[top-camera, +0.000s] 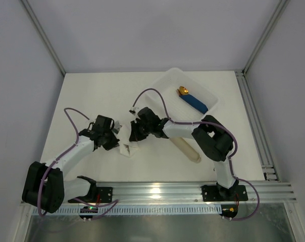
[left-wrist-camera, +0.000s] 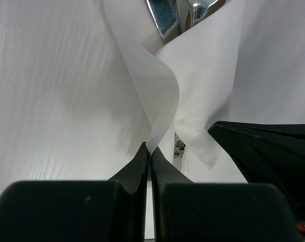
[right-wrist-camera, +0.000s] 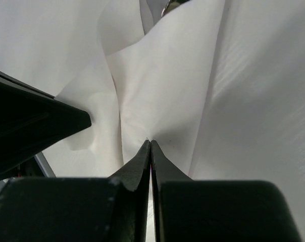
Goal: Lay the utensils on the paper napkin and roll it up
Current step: Roll the napkin at the center of the board.
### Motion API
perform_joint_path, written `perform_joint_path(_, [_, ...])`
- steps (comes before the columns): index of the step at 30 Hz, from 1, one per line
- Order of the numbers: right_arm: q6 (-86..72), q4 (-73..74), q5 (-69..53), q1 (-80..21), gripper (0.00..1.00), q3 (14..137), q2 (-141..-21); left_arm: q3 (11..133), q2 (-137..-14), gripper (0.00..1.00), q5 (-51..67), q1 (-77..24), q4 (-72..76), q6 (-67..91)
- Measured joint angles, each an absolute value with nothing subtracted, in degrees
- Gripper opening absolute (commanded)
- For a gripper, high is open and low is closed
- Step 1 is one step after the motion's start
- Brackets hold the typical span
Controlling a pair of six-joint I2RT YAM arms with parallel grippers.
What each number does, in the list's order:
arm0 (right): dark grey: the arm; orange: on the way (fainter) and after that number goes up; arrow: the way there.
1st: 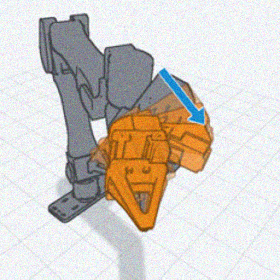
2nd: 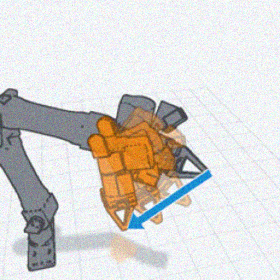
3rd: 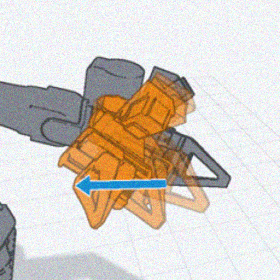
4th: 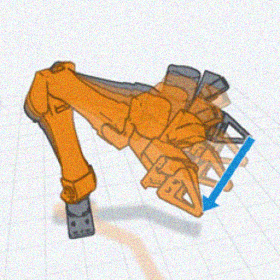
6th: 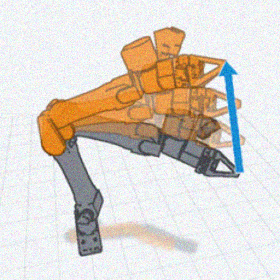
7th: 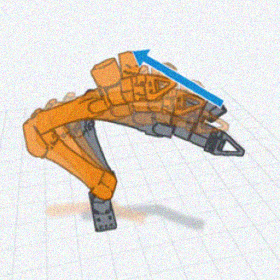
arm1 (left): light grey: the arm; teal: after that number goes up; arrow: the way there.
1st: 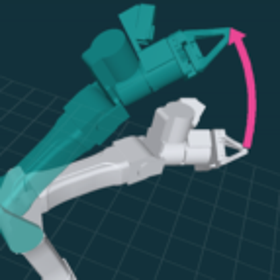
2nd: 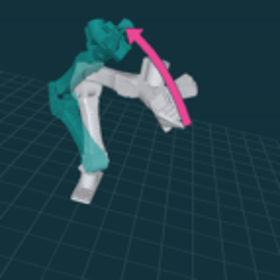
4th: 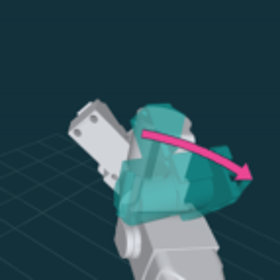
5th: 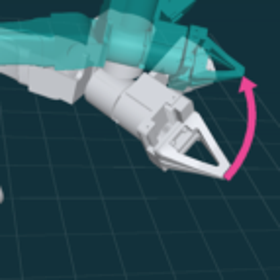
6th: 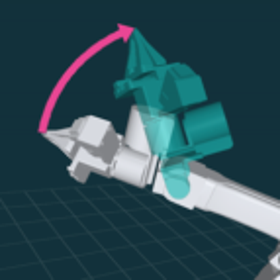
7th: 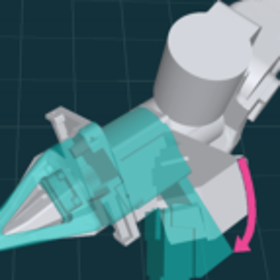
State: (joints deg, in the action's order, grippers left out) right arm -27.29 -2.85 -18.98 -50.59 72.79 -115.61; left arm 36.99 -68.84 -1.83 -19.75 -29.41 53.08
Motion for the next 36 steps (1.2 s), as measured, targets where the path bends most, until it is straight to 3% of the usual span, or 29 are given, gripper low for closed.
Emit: perform_joint_path(36, [-30.0, -6.7, -20.4, -53.5, 0.04, 70.7, -118.1, 44.9, -78.3, 0.0, 2.8, -22.9, -26.5, 53.6])
